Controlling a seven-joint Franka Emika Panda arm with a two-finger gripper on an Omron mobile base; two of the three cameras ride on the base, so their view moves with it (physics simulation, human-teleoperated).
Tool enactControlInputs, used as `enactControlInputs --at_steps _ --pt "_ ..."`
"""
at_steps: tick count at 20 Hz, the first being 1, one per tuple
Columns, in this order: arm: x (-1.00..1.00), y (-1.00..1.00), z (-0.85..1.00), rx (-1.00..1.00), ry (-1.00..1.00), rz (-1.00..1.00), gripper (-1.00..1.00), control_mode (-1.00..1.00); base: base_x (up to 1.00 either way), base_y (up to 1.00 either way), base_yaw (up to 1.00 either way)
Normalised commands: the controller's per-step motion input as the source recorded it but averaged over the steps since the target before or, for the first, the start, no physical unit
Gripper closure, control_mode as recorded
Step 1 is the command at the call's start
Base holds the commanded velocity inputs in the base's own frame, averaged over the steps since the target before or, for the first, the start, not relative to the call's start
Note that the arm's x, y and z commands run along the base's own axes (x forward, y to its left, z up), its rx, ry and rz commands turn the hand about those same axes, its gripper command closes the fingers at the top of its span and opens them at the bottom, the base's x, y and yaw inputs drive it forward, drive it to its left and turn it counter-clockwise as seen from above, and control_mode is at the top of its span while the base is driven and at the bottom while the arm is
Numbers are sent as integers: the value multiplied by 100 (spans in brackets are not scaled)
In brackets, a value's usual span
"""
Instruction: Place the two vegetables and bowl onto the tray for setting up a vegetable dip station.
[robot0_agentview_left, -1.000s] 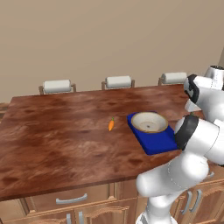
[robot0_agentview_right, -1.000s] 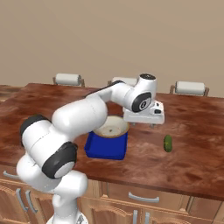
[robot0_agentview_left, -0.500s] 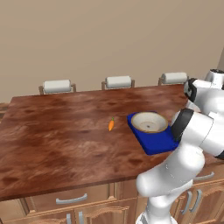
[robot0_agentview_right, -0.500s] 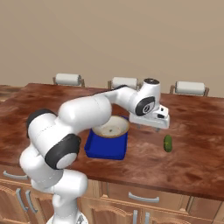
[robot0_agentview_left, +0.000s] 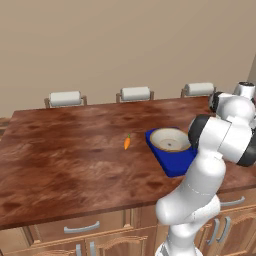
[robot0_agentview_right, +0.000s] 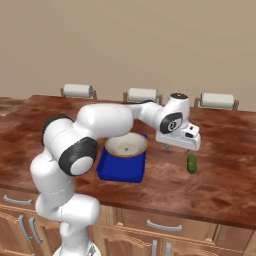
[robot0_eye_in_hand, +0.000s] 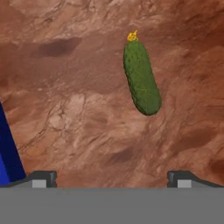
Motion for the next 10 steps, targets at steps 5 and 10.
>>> enactControlInputs --at_steps 5,10 --pt "15 -19 -20 0 9 0 -100 -100 0 0 0" --pt "9 -15 -19 0 8 0 -100 -100 0 0 0"
